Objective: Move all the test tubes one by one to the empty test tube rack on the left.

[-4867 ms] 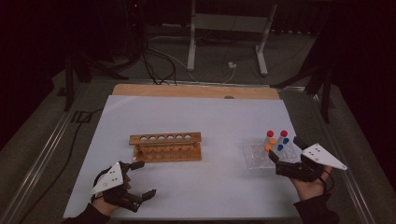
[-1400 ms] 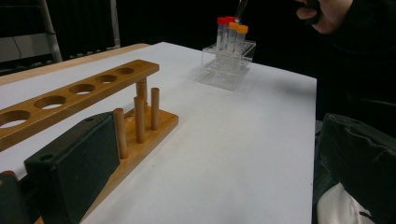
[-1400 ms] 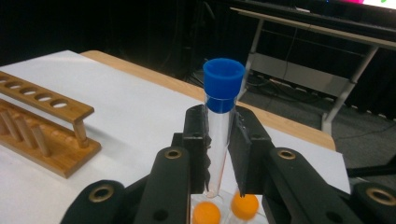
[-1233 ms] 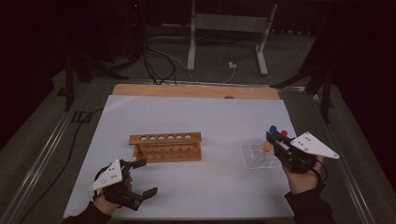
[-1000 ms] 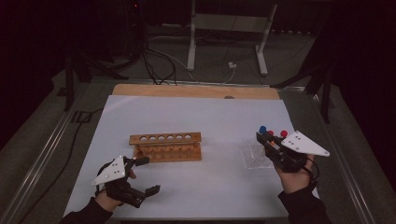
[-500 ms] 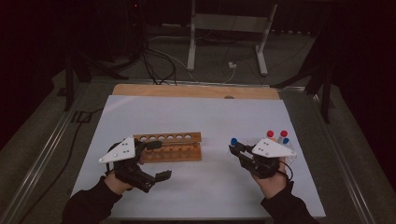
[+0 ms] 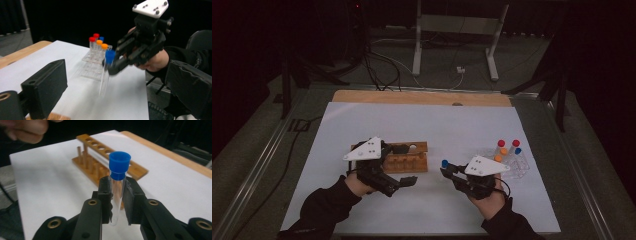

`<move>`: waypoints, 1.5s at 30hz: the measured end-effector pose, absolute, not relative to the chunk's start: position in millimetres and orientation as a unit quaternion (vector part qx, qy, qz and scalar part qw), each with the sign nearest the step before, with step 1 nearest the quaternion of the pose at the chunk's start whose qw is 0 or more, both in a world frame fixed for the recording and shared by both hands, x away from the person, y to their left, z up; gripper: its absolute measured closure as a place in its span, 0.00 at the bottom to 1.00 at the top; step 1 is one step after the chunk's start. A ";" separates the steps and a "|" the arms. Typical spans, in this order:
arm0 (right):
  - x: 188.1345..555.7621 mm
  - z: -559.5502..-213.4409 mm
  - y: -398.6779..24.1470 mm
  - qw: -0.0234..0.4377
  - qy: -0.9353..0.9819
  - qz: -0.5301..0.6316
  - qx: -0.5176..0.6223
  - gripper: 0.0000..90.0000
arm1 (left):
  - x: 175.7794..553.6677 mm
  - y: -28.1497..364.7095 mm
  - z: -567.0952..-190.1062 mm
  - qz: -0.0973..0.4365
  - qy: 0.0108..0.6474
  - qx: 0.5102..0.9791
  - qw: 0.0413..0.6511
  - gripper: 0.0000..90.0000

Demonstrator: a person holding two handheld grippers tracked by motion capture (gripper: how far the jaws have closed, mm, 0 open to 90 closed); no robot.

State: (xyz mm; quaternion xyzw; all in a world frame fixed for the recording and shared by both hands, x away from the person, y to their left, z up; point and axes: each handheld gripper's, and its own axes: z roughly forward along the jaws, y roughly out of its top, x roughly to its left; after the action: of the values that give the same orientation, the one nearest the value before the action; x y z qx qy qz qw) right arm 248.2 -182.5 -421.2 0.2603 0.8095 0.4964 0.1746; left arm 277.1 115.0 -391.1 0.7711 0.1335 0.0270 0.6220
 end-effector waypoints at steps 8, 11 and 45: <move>242.4 -426.4 -168.9 0.150 0.821 0.494 0.243 0.85 | 281.9 92.0 -395.9 0.018 0.121 0.772 0.624 0.25; 242.2 -428.5 -165.7 0.146 0.825 0.490 0.239 0.85 | 280.9 84.8 -398.9 0.022 0.114 0.780 0.615 0.34; 241.0 -417.9 -176.9 0.161 0.793 0.527 0.262 0.56 | 294.4 77.6 -395.9 0.074 0.116 0.804 0.578 0.86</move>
State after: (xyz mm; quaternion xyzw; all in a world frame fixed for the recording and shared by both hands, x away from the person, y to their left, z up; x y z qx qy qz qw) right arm 241.0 -176.9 -417.9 0.2618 0.7927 0.5265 0.1609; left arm 294.4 77.6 -395.9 0.8042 0.1163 0.0735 0.5783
